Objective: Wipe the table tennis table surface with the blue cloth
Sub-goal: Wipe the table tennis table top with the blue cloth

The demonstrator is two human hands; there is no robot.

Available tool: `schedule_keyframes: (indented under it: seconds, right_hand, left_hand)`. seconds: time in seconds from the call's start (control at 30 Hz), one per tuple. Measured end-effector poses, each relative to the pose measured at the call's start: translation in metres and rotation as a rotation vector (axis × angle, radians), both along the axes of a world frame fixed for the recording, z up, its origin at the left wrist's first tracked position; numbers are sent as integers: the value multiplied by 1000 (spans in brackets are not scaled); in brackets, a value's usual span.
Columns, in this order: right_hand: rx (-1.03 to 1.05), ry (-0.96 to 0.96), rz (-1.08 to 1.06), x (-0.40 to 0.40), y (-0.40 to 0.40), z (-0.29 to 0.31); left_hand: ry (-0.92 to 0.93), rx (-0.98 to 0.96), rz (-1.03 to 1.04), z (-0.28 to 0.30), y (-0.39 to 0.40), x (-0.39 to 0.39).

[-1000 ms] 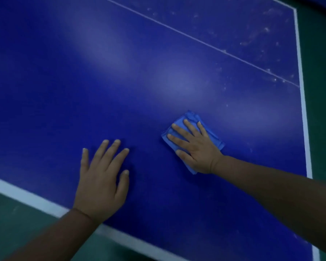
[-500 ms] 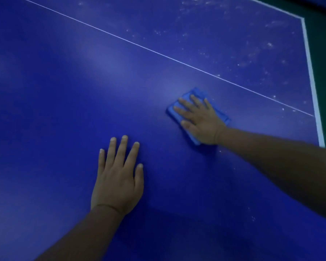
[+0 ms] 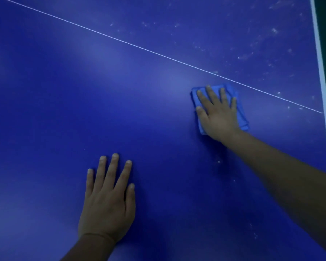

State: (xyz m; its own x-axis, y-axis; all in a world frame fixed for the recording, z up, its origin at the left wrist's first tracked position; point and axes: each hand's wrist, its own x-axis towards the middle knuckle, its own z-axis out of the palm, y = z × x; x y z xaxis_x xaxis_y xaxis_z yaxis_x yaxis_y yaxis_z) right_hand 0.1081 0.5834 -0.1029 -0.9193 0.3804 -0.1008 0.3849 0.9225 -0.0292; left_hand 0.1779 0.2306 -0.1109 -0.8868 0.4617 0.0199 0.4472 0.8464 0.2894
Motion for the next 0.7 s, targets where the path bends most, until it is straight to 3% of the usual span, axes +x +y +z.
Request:
schedule_keyframes:
  seconds: [0.07, 0.17, 0.27, 0.37, 0.5, 0.6, 0.67, 0.7]
  right_hand:
    - [10, 9, 16, -10, -30, 1]
    - [-48, 72, 228, -45, -90, -2]
    - [-62, 40, 247, -96, -95, 2]
    - [25, -10, 59, -103, -25, 0]
    - [-16, 18, -491, -17, 96, 4]
    - [-73, 61, -815, 16, 109, 8]
    - [-75, 81, -827, 5, 82, 8]
    - [-60, 92, -725, -5, 62, 6]
  left_hand:
    - [8, 11, 1, 0, 0, 0]
    - [20, 14, 0, 0, 0, -1]
    - [24, 5, -1, 0, 2, -2]
    - [20, 1, 0, 0, 1, -1]
    - [6, 8, 3, 1, 1, 1]
    - [-3, 7, 1, 1, 1, 0]
    - [-9, -2, 0, 2, 0, 0]
    - [-12, -5, 2, 2, 1, 0]
